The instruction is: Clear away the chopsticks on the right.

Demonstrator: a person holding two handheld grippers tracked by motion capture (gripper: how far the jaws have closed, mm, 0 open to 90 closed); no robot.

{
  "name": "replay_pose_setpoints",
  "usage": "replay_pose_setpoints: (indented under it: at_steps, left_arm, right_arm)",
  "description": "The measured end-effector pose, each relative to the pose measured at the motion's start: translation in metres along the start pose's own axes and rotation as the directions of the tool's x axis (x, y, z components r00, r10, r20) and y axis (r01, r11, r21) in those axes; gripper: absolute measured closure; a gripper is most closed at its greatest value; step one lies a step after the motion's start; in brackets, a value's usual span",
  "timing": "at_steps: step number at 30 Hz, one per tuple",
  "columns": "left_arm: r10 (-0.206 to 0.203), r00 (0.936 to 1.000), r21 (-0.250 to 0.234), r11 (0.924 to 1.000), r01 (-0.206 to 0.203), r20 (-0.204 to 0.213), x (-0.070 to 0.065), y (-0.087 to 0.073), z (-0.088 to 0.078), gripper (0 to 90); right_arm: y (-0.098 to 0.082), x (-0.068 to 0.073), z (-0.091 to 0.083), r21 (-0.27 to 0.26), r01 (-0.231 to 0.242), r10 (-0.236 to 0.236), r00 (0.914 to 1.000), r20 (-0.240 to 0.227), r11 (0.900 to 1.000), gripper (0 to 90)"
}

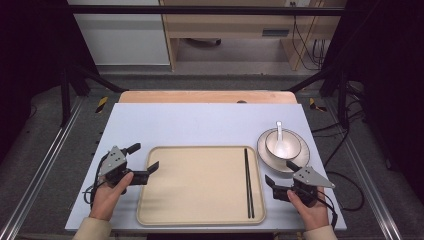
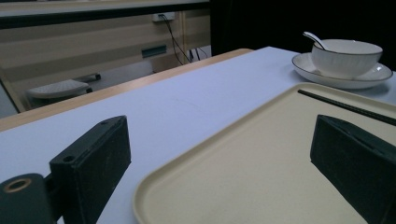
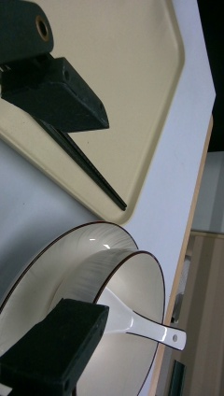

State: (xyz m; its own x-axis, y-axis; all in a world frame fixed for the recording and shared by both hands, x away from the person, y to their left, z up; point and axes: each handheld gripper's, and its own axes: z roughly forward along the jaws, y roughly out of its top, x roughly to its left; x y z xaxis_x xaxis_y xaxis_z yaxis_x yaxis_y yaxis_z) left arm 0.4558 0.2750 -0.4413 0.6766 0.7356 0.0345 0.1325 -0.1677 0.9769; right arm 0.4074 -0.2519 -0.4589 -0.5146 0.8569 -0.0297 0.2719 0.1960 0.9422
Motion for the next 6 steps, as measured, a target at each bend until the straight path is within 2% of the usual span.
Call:
replay_pose_setpoints:
  at_steps: [3, 6]
  left_arm:
    - [-0.002, 0.9998, -0.020, 0.9998, 0.001, -0.020, 0.003, -0.003, -0.008, 4.3]
    - [0.019, 0.9997, -0.027, 0.9995, -0.019, -0.013, 0.000, -0.003, -0.015, 3.8]
  right_arm:
    - [0.000, 0.000, 0.000, -0.006, -0.010, 0.010, 1.0000, -0.002, 1.000, 9.5]
    - [0.002, 0.000, -0.001, -0.021, -0.031, 0.031, 0.9994, -0.013, 0.999, 8.3]
